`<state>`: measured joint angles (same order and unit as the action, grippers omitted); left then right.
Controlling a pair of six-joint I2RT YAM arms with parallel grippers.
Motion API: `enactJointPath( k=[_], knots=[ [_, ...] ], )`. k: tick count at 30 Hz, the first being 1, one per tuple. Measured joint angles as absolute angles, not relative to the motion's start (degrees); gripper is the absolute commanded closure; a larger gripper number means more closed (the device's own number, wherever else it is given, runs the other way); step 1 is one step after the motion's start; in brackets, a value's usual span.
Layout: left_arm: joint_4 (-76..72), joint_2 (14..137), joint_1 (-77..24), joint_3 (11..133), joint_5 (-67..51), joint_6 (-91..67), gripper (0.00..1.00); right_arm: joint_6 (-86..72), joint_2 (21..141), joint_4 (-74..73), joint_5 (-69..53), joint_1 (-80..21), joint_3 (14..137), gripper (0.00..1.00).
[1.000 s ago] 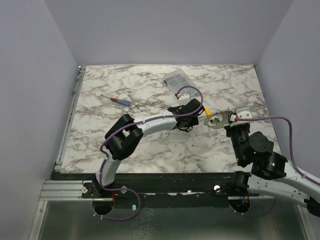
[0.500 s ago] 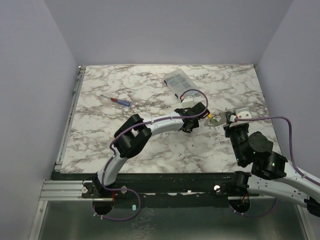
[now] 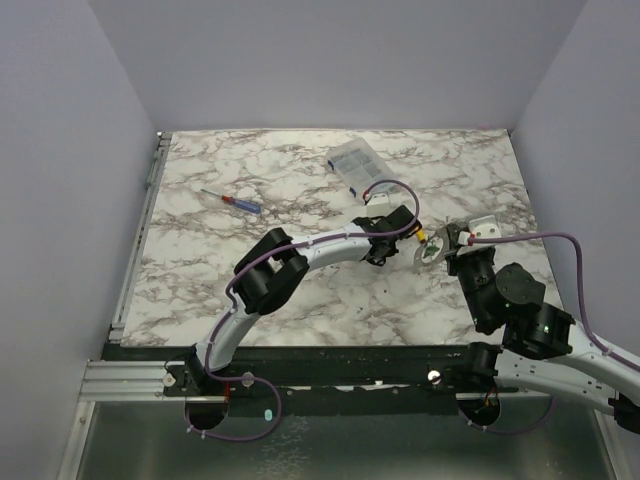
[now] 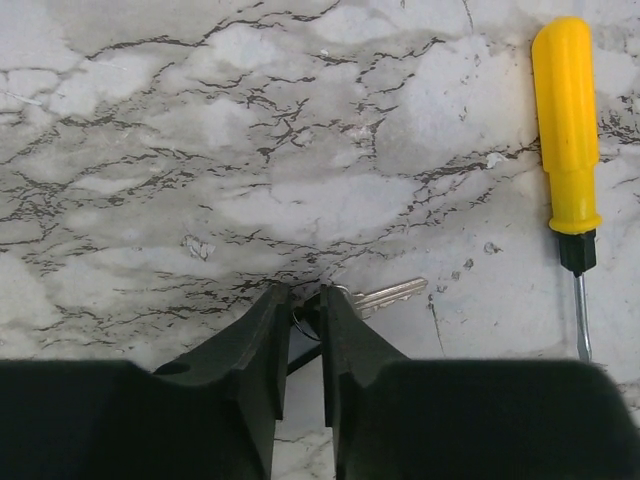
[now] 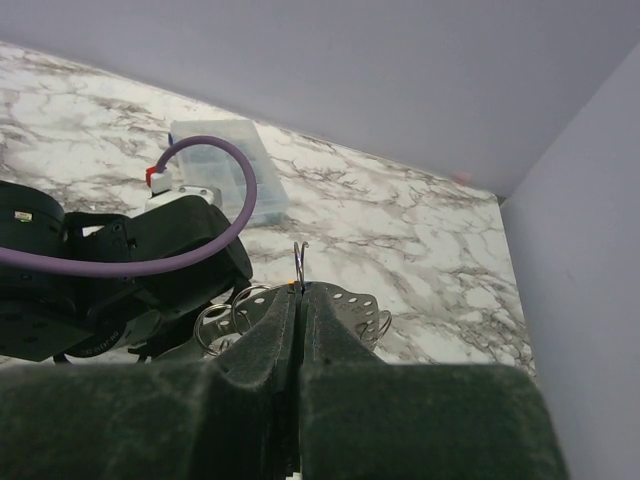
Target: Put the keys on the keyring
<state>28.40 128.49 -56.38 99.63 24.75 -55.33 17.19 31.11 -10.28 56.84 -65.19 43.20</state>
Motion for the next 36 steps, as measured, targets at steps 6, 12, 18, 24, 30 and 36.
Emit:
enactJointPath(
  k=[6,12,18,24,30,36],
  knots=[
    [28.47,128.53,-56.38,99.63,25.39,-54.59,1.0,16.82,31.16,-10.37,56.25,-65.19,43.18,0.99],
    [28.51,128.53,-56.38,99.5,27.59,-53.47,1.0,16.58,31.62,-10.41,56.03,-65.19,43.0,0.99],
    [28.47,126.13,-56.38,96.18,29.45,-50.13,1.0,16.53,32.12,-10.41,55.51,-65.19,43.0,0.99],
    [24.95,117.03,-56.4,84.71,30.68,-40.58,1.0,16.49,33.47,-10.48,53.74,-65.19,43.0,0.99],
    [20.6,107.98,-56.38,71.99,31.03,-31.07,1.0,16.21,34.09,-10.87,50.96,-65.19,43.0,0.99],
    [18.35,105.01,-56.38,63.46,29.76,-25.47,1.0,16.1,34.5,-10.83,48.95,-65.19,43.0,0.99]
  ],
)
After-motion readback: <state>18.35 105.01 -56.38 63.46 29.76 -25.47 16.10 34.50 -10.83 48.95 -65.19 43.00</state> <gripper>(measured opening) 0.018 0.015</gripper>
